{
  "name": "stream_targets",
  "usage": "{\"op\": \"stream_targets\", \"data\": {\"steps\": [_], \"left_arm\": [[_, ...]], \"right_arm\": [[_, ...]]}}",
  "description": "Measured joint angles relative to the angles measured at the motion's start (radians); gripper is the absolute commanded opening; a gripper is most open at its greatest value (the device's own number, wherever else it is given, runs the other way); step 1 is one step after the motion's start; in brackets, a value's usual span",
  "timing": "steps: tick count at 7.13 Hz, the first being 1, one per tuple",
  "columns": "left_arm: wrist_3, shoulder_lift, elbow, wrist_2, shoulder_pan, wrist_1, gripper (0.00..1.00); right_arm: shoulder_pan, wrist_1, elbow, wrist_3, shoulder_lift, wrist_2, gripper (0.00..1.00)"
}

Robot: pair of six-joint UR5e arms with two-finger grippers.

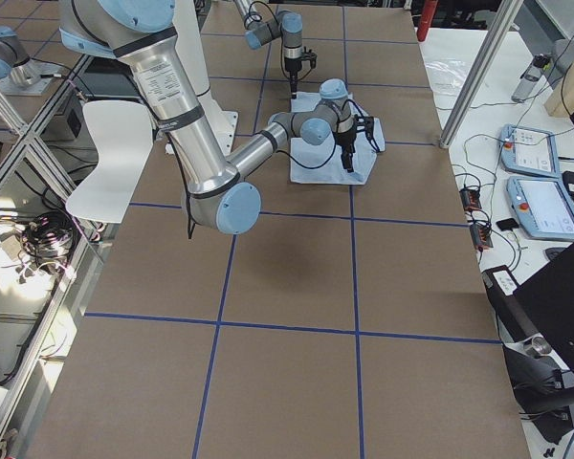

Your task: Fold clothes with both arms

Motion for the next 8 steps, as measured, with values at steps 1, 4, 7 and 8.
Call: {"op": "stream_targets", "data": {"steps": [1,4,7,8], "left_arm": [[0.000,0.000,-0.002,-0.001,0.002,0.000,0.00],[0.017,0.037,-0.058,0.000,-0.007,0.021,0.00],[0.239,0.100,-0.071,0.009,-0.148,0.091,0.00],[0.337,0.089,-0.022,0.016,-0.225,0.098,0.00]], "right_arm": [[0.000,0.001,0.000,0.000,0.000,0.000,1.00],[0.000,0.001,-0.001,0.000,0.001,0.000,1.00],[-0.004,0.001,-0.001,0.001,0.004,0.000,1.00],[-0.006,0.002,-0.001,0.002,0.007,0.000,1.00]]}}
